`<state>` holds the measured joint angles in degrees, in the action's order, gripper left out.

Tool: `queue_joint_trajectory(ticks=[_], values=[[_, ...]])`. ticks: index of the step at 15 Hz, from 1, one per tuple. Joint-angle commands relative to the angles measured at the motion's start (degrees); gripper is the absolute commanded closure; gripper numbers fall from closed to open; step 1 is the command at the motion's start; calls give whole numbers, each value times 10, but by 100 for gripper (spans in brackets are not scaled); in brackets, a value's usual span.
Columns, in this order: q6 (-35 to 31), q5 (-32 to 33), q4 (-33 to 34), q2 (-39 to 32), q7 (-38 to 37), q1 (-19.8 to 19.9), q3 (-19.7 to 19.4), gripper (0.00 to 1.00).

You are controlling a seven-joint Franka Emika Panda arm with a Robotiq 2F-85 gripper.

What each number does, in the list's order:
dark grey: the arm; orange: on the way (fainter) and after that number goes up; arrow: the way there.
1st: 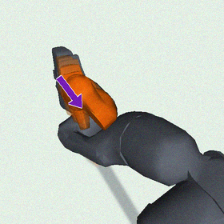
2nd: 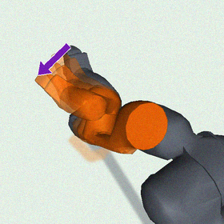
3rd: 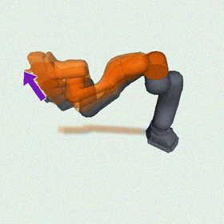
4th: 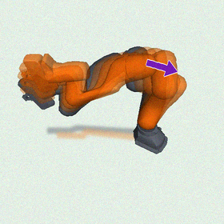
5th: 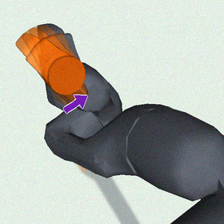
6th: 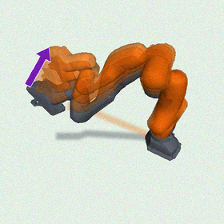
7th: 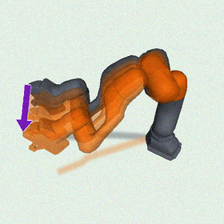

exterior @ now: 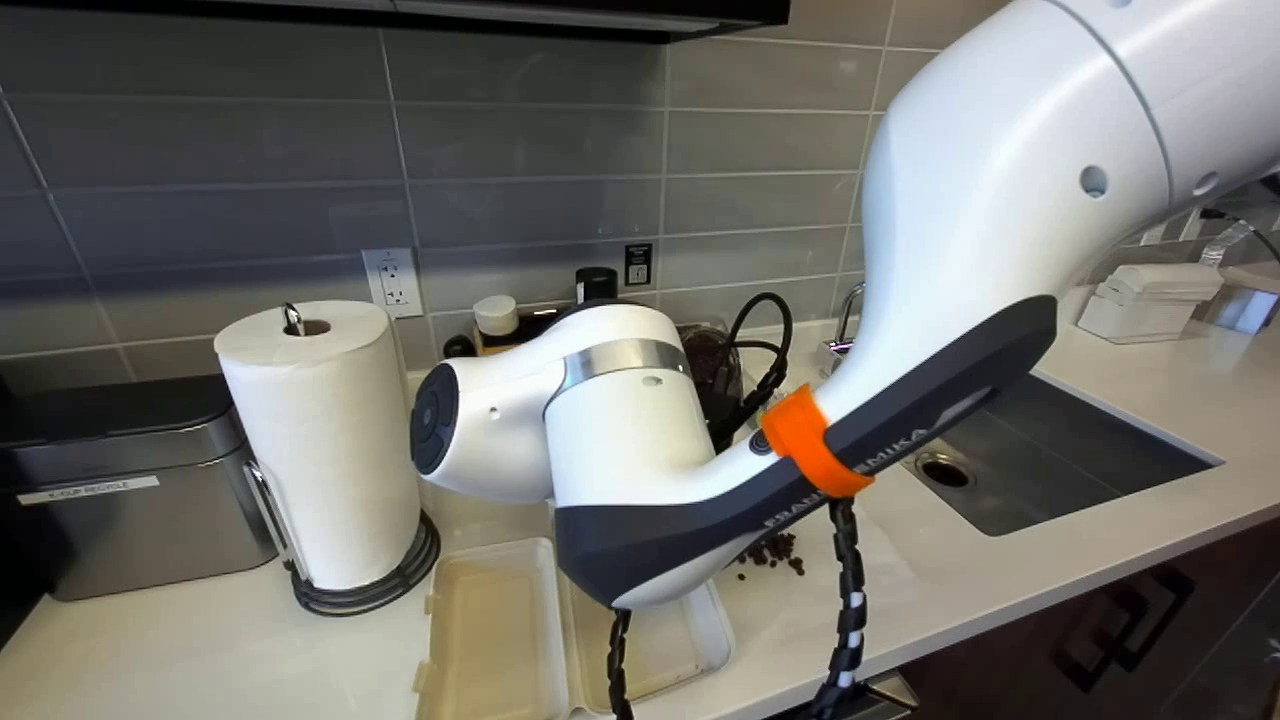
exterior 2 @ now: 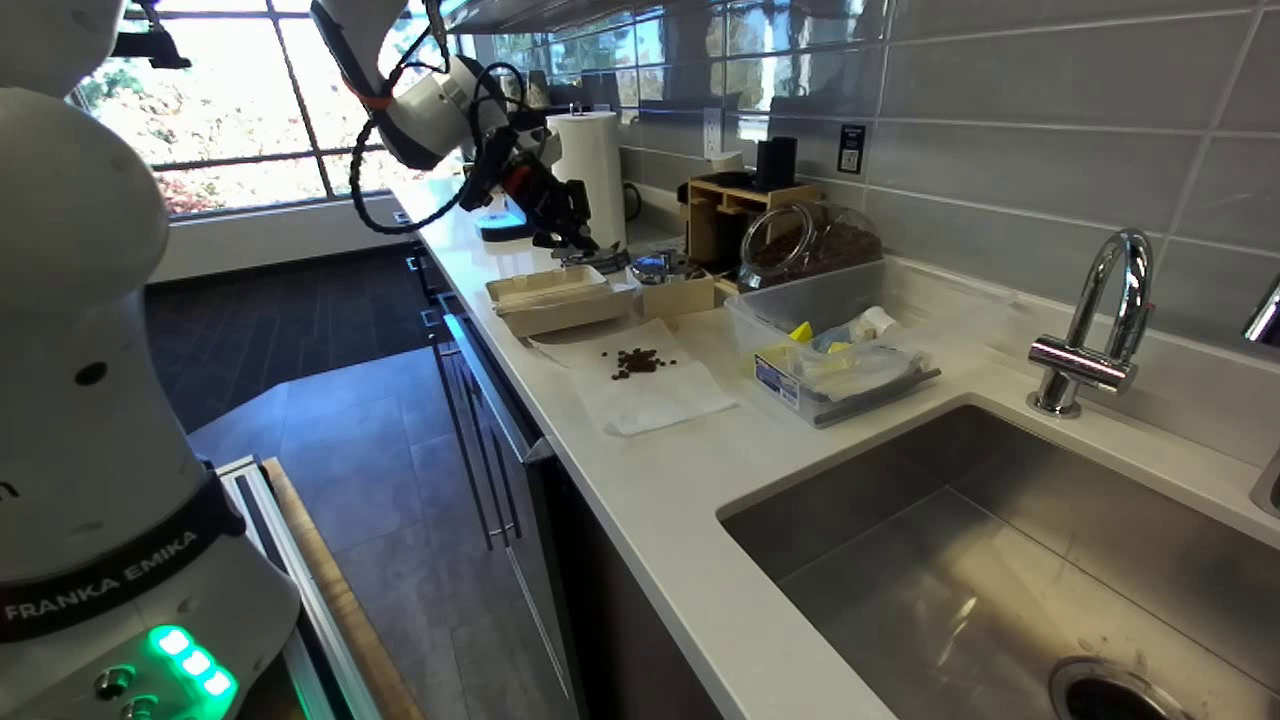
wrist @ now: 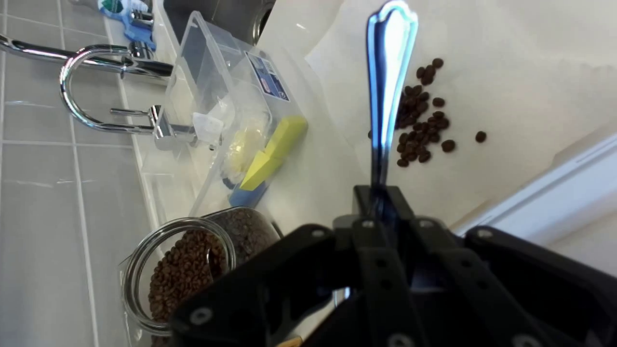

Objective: Use the silver spoon to remove some of the contents on the napkin and put them in the takeaway pack

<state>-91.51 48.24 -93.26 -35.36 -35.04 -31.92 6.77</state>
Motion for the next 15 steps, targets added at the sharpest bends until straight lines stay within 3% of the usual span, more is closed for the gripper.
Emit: queue_joint_trajectory(ticks=[1, 4, 7, 9, 15], values=[[-21, -68, 2, 18, 12, 49, 27, 98], [-59, -136, -68, 73, 26, 94, 27, 98], [-145, -195, -130, 112, 49, 141, 16, 98], [-230, -226, -179, 134, 66, 173, 3, 98], [-511, -267, -302, 150, 101, 311, 29, 98]])
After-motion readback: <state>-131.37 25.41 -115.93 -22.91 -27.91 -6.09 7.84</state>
